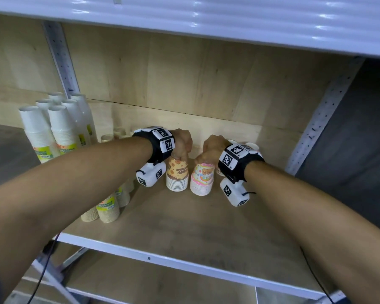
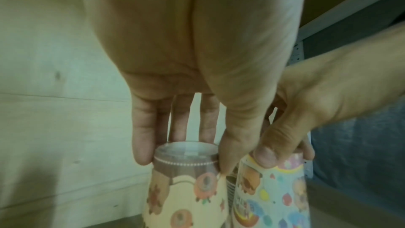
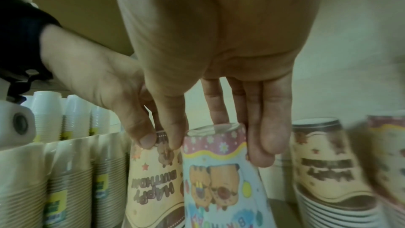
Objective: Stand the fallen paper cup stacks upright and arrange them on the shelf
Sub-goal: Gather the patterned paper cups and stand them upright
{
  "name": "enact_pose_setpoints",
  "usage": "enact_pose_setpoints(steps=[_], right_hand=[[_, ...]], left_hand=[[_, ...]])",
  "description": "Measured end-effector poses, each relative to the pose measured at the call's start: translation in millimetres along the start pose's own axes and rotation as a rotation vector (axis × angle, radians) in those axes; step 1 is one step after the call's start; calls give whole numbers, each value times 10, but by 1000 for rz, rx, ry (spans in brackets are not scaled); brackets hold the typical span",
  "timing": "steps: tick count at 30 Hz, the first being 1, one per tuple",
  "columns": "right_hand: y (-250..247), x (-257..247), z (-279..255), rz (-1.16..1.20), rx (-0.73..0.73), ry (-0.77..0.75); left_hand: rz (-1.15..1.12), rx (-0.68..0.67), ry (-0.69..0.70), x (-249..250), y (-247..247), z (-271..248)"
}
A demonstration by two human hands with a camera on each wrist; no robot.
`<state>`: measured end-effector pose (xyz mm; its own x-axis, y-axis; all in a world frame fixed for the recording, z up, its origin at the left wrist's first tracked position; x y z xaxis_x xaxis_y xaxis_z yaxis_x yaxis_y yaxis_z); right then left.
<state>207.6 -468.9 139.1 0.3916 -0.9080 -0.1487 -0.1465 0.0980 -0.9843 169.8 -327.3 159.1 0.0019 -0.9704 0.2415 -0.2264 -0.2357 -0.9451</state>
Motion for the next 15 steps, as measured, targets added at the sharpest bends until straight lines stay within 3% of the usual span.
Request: enact_pose_setpoints(steps=[6, 15], right_hand=[[-113, 514, -117, -17, 36, 145], [-145, 1111, -258, 49, 100, 223]], left_hand=[[-4, 133, 121, 428, 53, 231], [-65, 158, 197, 898, 167, 508]])
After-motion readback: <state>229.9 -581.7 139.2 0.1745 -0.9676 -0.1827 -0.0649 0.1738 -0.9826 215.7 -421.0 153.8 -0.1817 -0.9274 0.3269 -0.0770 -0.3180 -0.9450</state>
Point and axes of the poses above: each hand's wrist, its own z-axis towards the middle knuckle, its own y-axis out of the palm, x = y × z, the point moved 1 cm from there along z, towards the middle knuckle, and after that the axes turned 8 degrees about -z, right-handed, at the moved point
